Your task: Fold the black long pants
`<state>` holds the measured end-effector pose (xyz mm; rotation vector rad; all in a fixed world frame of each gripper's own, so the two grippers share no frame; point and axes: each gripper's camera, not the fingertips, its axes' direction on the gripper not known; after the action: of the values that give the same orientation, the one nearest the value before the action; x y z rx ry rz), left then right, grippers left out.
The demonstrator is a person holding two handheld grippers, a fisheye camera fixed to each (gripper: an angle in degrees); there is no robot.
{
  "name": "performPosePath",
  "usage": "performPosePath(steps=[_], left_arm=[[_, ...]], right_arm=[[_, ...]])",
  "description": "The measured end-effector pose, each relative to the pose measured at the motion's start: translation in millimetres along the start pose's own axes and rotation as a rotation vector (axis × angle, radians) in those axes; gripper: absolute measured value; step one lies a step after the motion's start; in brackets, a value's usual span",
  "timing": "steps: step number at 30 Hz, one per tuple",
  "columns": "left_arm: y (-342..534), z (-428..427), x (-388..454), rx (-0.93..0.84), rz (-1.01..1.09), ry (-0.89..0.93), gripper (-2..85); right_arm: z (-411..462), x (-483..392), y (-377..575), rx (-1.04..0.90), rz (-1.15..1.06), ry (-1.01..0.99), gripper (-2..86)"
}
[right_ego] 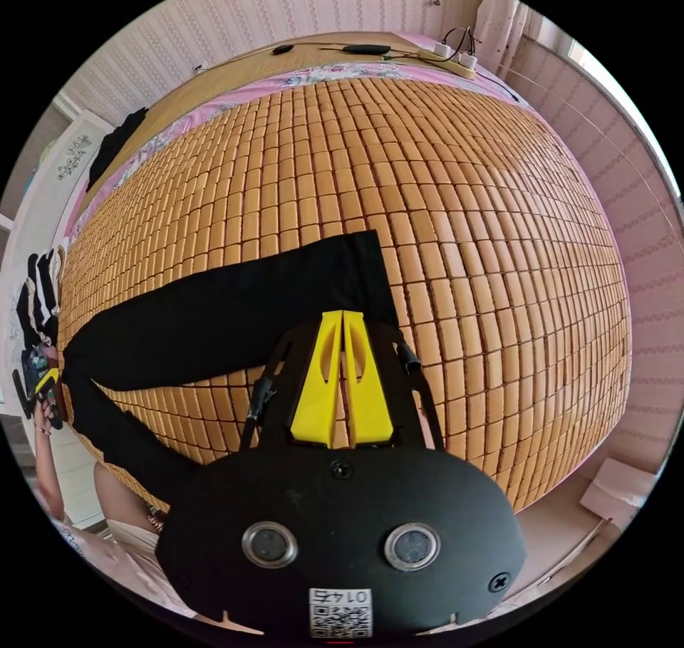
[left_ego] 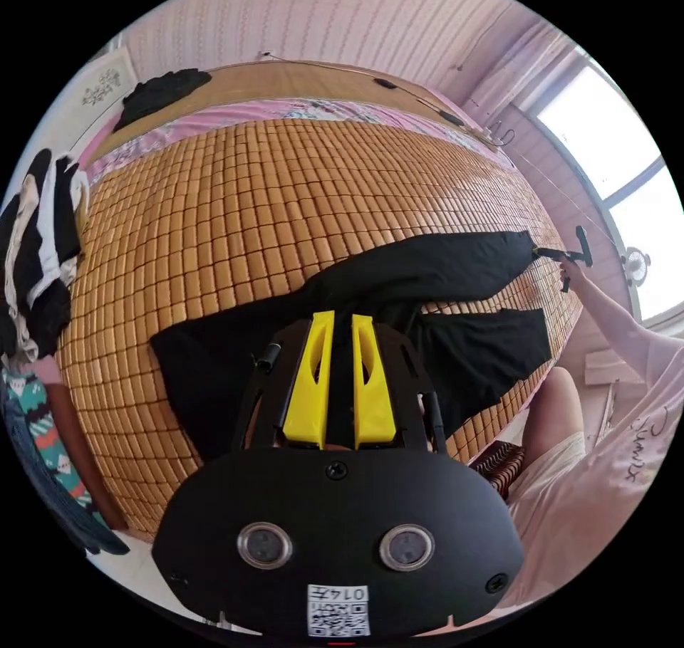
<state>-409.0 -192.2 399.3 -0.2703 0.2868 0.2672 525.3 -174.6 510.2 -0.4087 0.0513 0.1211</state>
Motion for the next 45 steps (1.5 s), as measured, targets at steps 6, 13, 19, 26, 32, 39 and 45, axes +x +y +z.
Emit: performPosePath(steps=[6, 13, 19, 26, 32, 39, 45], left_arm=[[119, -31, -56, 0.047, -0.246, -0.030, 7.4], [202, -24, -99, 0.110, -0.443, 0.000, 10.3], [229, 0, -105, 0.114, -0.453, 0.061, 9.5], [236, 4, -103, 0.104, -0.347, 0.034, 1.1], [268, -40, -126, 0.226, -0.386, -0.020, -0.4], [270, 0, -149, 0.129, -0.480, -0.027, 2.7], [273, -52, -98, 0.180, -0.358, -0.213, 6.6]], right_arm=[[-26, -63, -34, 0.076, -0.021, 0.114, -0.7], [-75, -440, -48, 0.218, -0.955, -0.201, 1.5], [-59, -690, -6, 0.078, -1.336, -0.389, 7.8], [-21, -779, -18, -0.089, -1.308, -0.330, 2.3], [-31, -795, -26, -0.113, -1.319, -0.428, 0.4], [-65, -707, -21, 0.096, -1.178, -0.470, -0.3], [-104, -466, 23, 0.249, -0.827, -0.366, 4.9]])
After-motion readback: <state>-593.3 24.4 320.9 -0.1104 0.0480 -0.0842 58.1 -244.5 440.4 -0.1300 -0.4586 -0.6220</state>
